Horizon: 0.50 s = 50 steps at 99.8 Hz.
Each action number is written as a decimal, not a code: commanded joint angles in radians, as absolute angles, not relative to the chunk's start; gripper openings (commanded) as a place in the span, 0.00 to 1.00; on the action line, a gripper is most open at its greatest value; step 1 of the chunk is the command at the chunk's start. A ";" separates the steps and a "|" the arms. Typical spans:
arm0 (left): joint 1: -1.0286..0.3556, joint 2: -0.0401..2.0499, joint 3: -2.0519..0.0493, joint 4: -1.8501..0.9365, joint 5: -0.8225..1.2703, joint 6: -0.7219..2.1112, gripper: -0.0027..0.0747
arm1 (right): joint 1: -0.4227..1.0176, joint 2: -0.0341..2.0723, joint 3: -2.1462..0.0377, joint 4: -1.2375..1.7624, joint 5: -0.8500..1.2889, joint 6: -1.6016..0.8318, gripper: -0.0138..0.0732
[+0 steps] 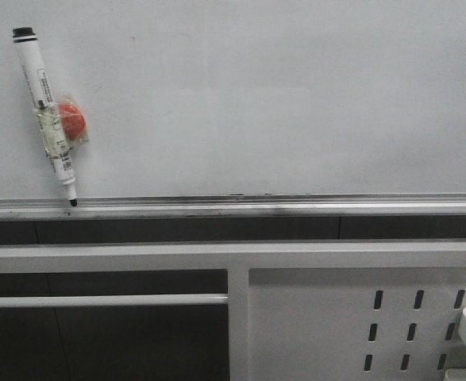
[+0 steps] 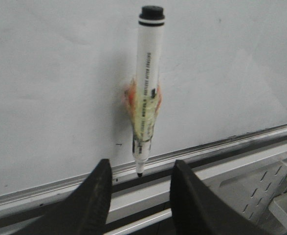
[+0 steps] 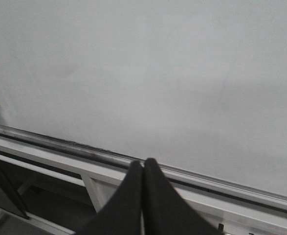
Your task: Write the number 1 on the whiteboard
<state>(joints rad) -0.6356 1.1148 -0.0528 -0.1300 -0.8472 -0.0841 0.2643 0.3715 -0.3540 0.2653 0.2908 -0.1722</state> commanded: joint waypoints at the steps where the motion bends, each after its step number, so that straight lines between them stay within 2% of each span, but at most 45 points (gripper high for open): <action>1: -0.670 1.212 -0.067 -0.143 -1.130 -0.094 0.38 | 0.267 0.388 -0.391 0.271 0.202 -0.184 0.08; 9: -0.682 1.319 -0.067 -0.150 -1.248 -0.094 0.39 | 0.267 0.388 -0.391 0.281 0.199 -0.184 0.08; 17: -0.683 1.436 -0.067 -0.152 -1.362 -0.109 0.44 | 0.267 0.388 -0.396 0.293 0.189 -0.184 0.08; 33: -0.683 1.578 -0.074 -0.191 -1.360 -0.198 0.55 | 0.267 0.388 -0.425 0.298 0.195 -0.184 0.08; 50: -0.683 1.597 -0.102 -0.191 -1.362 -0.200 0.56 | 0.267 0.388 -0.443 0.298 0.197 -0.184 0.08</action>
